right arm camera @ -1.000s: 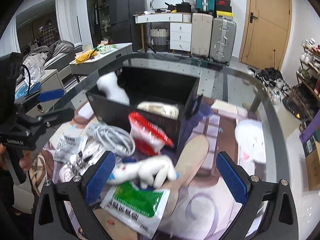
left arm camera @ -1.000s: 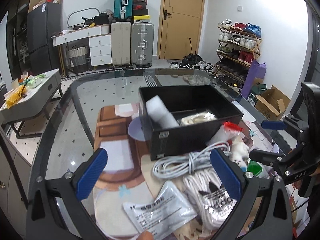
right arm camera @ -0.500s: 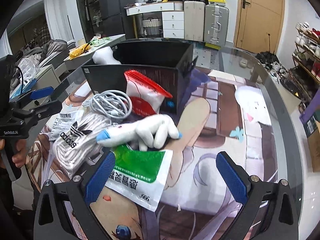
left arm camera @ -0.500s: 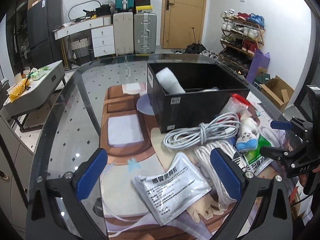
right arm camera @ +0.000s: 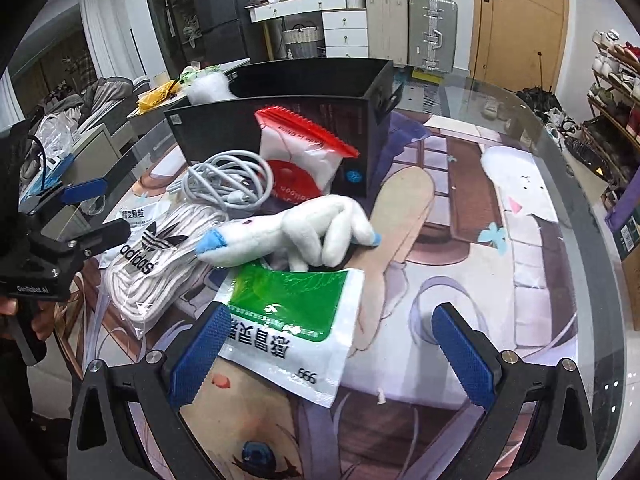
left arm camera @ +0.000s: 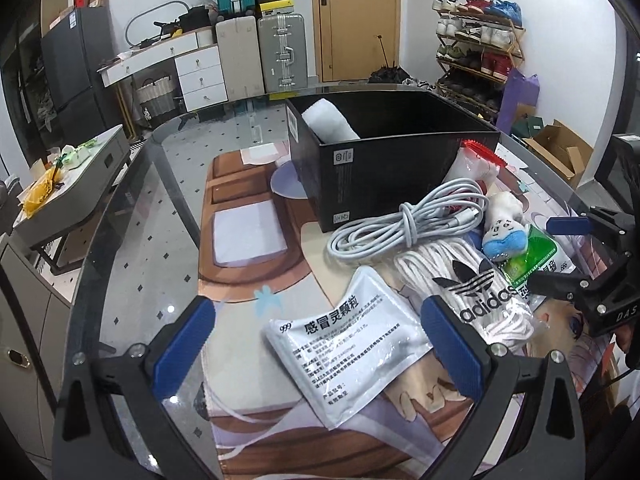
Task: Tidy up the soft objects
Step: 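Move the right gripper back to the green-and-white sachet on the pile, then grasp the green sachet with the right gripper while the left grasps the white printed sachet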
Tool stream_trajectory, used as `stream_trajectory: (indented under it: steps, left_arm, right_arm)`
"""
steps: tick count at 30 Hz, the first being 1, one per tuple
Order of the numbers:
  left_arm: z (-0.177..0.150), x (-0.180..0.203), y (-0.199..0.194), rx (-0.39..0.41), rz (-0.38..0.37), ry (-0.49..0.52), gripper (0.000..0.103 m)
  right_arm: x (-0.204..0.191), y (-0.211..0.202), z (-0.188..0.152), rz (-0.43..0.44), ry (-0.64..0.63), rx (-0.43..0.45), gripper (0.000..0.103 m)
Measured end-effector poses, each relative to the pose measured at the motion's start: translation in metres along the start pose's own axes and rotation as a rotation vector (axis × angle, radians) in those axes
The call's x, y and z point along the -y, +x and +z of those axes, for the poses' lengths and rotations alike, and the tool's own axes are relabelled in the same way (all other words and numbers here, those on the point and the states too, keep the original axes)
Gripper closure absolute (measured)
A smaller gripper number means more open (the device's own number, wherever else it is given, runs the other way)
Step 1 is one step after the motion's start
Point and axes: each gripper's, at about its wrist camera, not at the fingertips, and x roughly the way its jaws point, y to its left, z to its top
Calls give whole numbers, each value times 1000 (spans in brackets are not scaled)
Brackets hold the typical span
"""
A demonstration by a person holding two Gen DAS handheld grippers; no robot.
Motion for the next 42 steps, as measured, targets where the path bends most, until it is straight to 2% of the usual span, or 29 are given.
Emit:
stream_trajectory:
  steps: [8, 18, 28, 38, 41, 42]
  left_arm:
    - [-2, -9, 7, -38, -11, -40, 0]
    - [-2, -12, 12, -55, -11, -57, 0]
    - [-3, -12, 16, -62, -11, -48, 0]
    - [-4, -7, 18, -79, -8, -30, 0]
    - [-4, -8, 19, -83, -10, -35, 0]
    - [-4, -8, 20, -84, -11, -36, 0]
  right_arm:
    - [-12, 6, 5, 14, -16, -10, 1]
    - [-24, 18, 10, -66, -55, -20, 1]
    - [5, 7, 0, -64, -32, -18, 1]
    - [-5, 14, 8, -43, -90, -28, 1]
    - [-5, 13, 8, -31, -100, -11, 7]
    - [-5, 11, 8, -27, -102, -4, 17]
